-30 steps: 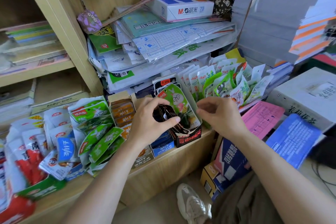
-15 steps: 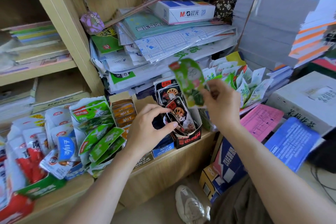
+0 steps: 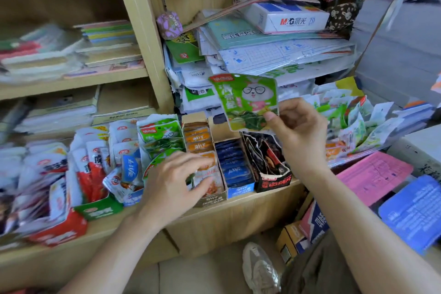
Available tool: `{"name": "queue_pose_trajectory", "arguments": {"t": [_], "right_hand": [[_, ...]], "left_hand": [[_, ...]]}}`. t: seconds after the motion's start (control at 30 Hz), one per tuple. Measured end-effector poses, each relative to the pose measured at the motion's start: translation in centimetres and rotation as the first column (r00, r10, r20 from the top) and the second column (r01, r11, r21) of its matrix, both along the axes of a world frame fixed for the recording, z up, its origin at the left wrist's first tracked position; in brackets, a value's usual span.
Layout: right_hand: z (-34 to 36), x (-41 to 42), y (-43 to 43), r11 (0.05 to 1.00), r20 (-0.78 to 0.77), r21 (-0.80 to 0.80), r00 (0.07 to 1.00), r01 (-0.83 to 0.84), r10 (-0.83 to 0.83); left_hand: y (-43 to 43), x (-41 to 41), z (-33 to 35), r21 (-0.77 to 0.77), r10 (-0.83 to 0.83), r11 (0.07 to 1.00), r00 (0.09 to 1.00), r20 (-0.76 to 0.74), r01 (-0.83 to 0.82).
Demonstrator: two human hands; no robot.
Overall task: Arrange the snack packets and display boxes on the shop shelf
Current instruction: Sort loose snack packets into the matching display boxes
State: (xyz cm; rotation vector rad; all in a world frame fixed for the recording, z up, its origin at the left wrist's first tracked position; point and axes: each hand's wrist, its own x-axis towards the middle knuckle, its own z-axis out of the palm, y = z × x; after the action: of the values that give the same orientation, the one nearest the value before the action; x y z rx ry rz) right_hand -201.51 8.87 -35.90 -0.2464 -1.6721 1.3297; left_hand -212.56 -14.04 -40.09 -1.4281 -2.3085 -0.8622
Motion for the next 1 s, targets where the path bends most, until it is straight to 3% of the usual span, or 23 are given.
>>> {"name": "queue_pose_trajectory", "arguments": {"t": [0.13, 0.3, 0.43, 0.57, 0.67, 0.77, 0.9, 1.0], "right_hand": [[0.0, -2.9, -3.6, 0.989, 0.055, 0.071, 0.99, -0.131, 0.128], [-0.8, -6.6, -7.3, 0.963, 0.126, 0.09, 0.962, -0.255, 0.243], [-2.9, -9.8, -9.0, 0.932, 0.284, 0.116, 0.91, -0.344, 0.301], [-5.0, -11.3, -9.8, 0.861, 0.533, 0.301, 0.821, -0.409, 0.204], [-5.4, -11.5, -10.5, 0.816, 0.582, 0.387, 0.801, -0.429, 0.145], [-4.9, -11.1, -10.3, 0.78, 0.623, 0.365, 0.756, -0.508, 0.201], [-4.9, -9.3, -10.8, 0.684, 0.684, 0.444, 0.712, -0.578, 0.158], [-6.0, -7.9, -11.2, 0.662, 0.755, 0.389, 0.633, -0.641, 0.17]], "left_hand": [[-5.2, -1.6, -0.6, -0.114, 0.174, 0.978, 0.985, -0.011, -0.175], [-8.9, -2.1, -2.7, -0.165, 0.203, 0.968, 0.977, 0.062, -0.19], [-9.6, -1.7, -3.6, -0.102, 0.198, 0.975, 0.98, 0.019, -0.195], [-10.3, -1.6, -4.0, -0.029, 0.211, 0.977, 0.977, -0.033, -0.212], [-10.8, -1.7, -3.9, -0.016, 0.208, 0.978, 0.976, -0.069, -0.209], [-11.4, -1.8, -4.0, 0.018, 0.234, 0.972, 0.967, -0.098, -0.234], [-11.8, -2.1, -3.4, 0.156, 0.329, 0.94, 0.931, -0.161, -0.305], [-11.6, -2.6, -2.9, 0.239, 0.393, 0.899, 0.917, -0.066, -0.368]]}}
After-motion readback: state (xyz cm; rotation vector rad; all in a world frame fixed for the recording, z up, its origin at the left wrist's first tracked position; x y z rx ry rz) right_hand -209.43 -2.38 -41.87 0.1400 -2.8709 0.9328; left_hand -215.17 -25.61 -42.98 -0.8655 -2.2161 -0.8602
